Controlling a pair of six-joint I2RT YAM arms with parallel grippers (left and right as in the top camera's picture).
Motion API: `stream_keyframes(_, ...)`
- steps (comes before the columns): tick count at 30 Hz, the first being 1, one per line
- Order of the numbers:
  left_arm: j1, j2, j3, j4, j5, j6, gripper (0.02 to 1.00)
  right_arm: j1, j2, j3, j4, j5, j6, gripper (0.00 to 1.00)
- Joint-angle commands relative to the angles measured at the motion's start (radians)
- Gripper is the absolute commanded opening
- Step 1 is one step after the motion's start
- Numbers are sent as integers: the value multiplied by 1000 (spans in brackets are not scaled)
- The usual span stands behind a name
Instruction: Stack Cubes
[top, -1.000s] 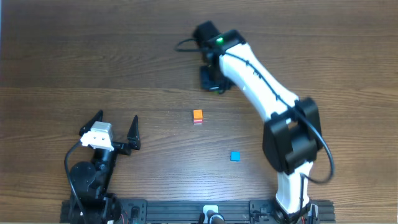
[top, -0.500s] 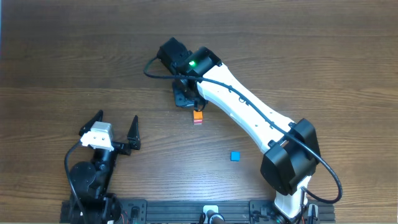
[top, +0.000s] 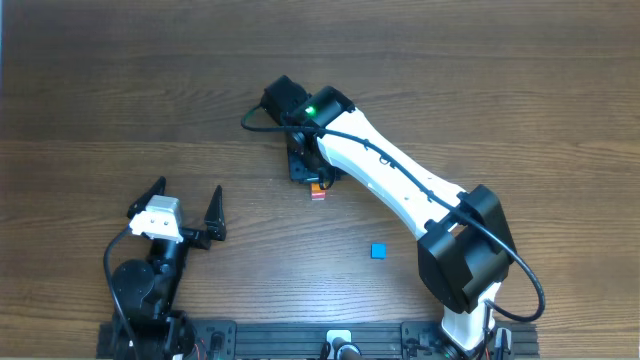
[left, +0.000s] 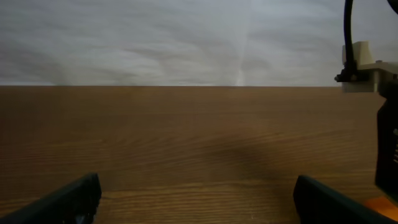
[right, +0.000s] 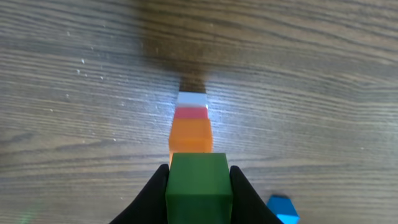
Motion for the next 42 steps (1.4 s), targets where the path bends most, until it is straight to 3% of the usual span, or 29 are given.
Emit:
stream_keyframes(1,5,-7,-6,0,13,12,998,10,5,-30,35,9,26,12)
stream_keyframes(42,5,-7,-6,0,13,12,1000,23,5,-97,88,13,30,34)
